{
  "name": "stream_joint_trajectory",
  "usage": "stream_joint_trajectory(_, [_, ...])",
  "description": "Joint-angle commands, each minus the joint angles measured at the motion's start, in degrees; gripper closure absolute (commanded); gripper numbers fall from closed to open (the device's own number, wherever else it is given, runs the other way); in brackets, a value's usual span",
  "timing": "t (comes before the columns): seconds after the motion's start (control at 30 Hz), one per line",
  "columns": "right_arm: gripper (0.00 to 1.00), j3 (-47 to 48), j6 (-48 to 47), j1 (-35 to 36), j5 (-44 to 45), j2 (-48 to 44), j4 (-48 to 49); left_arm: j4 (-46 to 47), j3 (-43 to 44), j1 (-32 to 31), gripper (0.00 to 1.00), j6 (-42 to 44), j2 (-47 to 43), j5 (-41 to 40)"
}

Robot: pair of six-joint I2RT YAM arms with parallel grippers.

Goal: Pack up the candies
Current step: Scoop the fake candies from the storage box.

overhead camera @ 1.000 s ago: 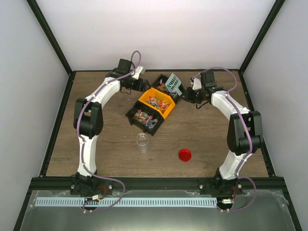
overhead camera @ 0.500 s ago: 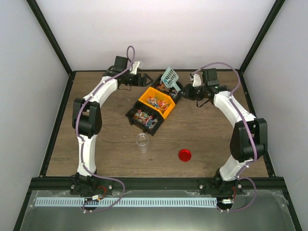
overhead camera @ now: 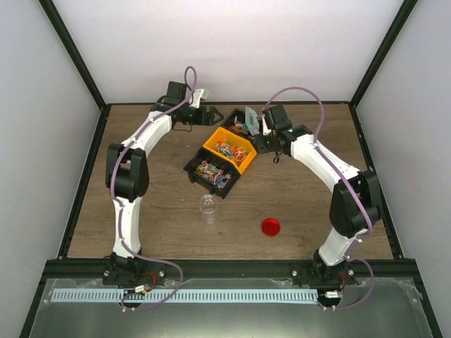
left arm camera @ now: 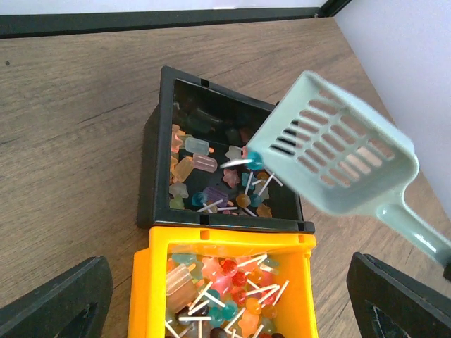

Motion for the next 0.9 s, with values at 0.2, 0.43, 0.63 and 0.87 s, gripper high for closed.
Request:
stream_joint_trajectory(0.2, [0.99, 2.7, -1.3, -0.5, 9.0, -0.5, -0.9, 1.6, 2.0, 0.1, 0.07, -0.8, 0.8, 0.9])
stream_joint_trajectory(0.43, [0.99, 2.1, 1.9, -3.2, -16.6, -2.6, 1.6, 7.5, 0.0, 1.5, 0.00, -3.1, 0.9, 14.6])
stream_joint_trajectory(0.63, [0.99, 0.5, 4.4, -4.8, -27.9, -4.4, 4.0, 14.1, -4.8, 4.4, 0.05, -5.9, -0.9, 19.1])
stream_joint_trajectory(0.87, [0.99, -0.9, 3.9, -7.8, -46.6, -4.7, 6.1, 13.5, -5.3, 4.6, 0.14, -4.1, -1.3, 23.7])
